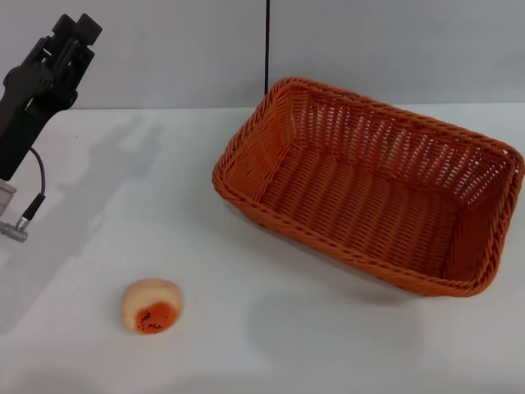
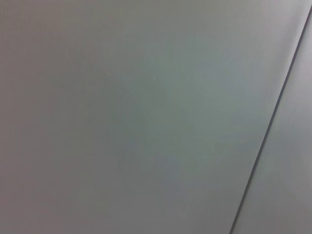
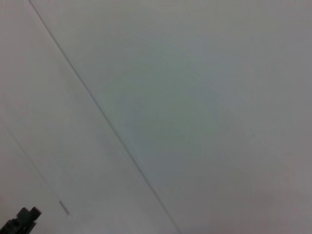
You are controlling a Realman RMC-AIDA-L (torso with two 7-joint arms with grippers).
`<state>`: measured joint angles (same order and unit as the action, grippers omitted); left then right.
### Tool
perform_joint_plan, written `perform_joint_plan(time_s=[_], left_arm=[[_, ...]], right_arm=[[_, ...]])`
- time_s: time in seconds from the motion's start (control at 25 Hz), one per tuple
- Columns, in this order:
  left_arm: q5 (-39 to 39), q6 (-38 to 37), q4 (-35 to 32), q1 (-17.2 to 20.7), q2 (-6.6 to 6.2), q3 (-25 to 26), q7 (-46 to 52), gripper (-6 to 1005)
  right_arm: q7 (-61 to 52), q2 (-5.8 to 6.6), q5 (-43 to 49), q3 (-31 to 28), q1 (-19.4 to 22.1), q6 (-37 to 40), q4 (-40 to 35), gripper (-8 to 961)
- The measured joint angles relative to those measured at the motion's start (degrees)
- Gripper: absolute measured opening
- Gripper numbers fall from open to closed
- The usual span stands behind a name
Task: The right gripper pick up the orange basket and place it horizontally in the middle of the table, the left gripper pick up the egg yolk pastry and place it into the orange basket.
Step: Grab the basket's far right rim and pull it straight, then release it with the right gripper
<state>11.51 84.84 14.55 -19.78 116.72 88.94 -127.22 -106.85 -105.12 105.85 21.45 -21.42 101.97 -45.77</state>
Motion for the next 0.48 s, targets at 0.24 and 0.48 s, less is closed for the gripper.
perform_joint_plan(time_s=[0.24,0.48], left_arm=[[0.0,0.2,-0.24,0.26,-0.08,0.0,-0.18,433],[0.0,-0.16,-0.49,0.28,-0.17,-0.25,-0.81,433]], right_arm=[[-8.99,1.19,4.62,-0.02,-2.92,5.43,-9.83,674],[-16.11,3.56,13.95,0.07,-9.51,9.32,-14.51,670]])
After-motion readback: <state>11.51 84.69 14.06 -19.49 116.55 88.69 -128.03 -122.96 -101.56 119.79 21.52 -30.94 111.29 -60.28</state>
